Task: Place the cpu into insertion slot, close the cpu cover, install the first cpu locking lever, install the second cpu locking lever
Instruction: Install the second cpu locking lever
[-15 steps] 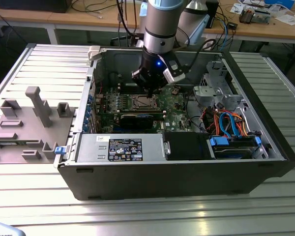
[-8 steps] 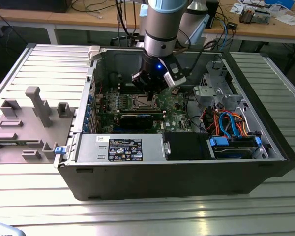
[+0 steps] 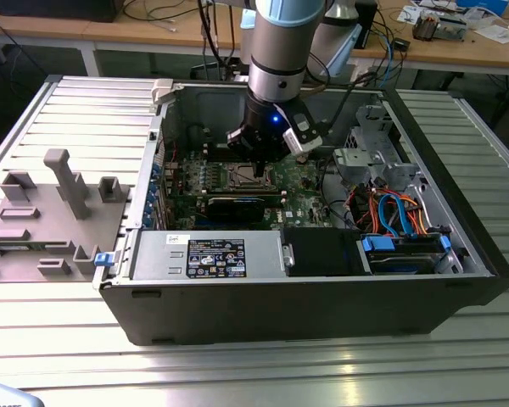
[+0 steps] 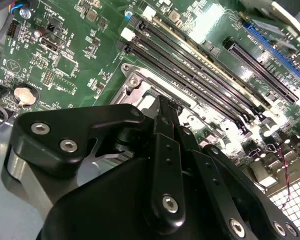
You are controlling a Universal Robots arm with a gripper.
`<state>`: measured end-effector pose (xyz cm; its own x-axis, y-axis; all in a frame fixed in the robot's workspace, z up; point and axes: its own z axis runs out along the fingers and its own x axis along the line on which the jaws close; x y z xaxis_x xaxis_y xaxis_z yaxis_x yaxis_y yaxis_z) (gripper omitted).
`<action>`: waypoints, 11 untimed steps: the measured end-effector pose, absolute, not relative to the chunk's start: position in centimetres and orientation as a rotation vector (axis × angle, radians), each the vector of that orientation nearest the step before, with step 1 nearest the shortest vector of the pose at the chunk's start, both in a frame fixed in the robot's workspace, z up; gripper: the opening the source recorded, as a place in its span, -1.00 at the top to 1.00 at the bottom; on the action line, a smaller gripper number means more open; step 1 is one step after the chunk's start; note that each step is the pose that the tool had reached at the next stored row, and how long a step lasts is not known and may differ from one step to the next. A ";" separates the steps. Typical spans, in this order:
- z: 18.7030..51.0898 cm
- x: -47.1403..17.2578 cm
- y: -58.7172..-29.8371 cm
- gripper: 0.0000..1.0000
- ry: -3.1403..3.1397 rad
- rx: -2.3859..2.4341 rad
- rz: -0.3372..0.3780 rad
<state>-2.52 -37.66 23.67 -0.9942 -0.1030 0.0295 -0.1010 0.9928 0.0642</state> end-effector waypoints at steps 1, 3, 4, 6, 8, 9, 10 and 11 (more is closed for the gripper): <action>23.7 -2.5 -37.7 0.79 -3.103 0.159 -0.097; 23.7 -2.5 -37.8 0.79 -3.103 0.159 -0.098; 23.7 -2.5 -37.8 0.79 -3.103 0.159 -0.098; 23.7 -2.5 -37.9 0.79 -3.103 0.159 -0.098; 23.7 -2.5 -38.0 0.79 -3.103 0.159 -0.098; 23.7 -2.5 -38.0 0.79 -3.103 0.159 -0.098; 23.7 -2.5 -38.1 0.79 -3.103 0.159 -0.098; 23.7 -2.5 -38.2 0.79 -3.103 0.159 -0.099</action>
<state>-2.52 -38.19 23.67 -0.9942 -0.1030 0.0294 -0.1009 0.9928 0.0650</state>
